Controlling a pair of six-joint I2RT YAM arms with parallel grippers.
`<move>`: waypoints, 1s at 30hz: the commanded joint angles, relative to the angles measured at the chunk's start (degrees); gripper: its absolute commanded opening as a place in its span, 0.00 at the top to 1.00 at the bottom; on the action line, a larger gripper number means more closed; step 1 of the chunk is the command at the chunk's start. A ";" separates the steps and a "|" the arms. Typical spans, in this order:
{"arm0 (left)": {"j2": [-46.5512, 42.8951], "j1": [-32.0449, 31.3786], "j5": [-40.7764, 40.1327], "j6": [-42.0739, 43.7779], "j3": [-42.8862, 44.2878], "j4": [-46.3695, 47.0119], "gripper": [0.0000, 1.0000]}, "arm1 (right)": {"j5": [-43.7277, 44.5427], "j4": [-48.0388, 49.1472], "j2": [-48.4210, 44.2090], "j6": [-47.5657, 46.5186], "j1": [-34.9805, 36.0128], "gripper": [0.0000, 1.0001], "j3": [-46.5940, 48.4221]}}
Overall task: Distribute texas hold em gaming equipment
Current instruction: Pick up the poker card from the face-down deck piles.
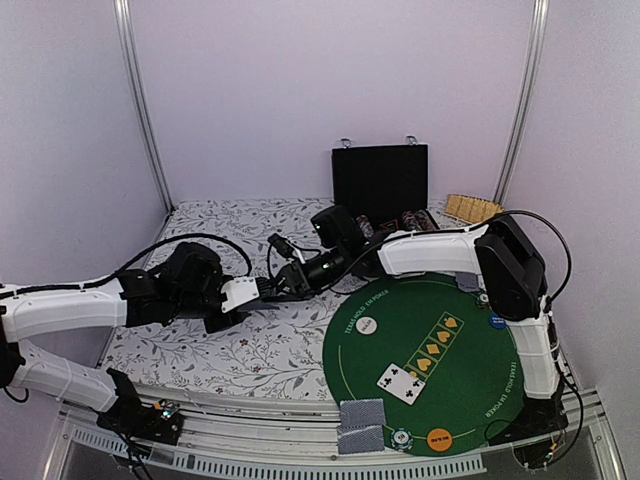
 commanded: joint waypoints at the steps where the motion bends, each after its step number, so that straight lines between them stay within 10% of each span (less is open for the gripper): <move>1: 0.45 -0.46 -0.87 0.20 -0.18 1.79 0.52 | 0.17 -3.18 -3.68 -1.50 -0.04 0.60 2.37; 14: 0.45 -0.45 -1.17 0.31 -0.20 1.60 0.52 | 1.24 -9.77 -5.74 -3.03 -0.30 0.96 4.16; 24: 0.26 -0.44 -1.10 0.21 -0.17 1.36 0.52 | 2.16 -17.33 -15.14 -16.10 -1.58 0.98 5.00; 30: -0.36 -0.43 -1.35 0.21 -0.35 1.26 0.52 | 18.48 -36.12 -22.81 -34.55 -1.87 0.98 0.98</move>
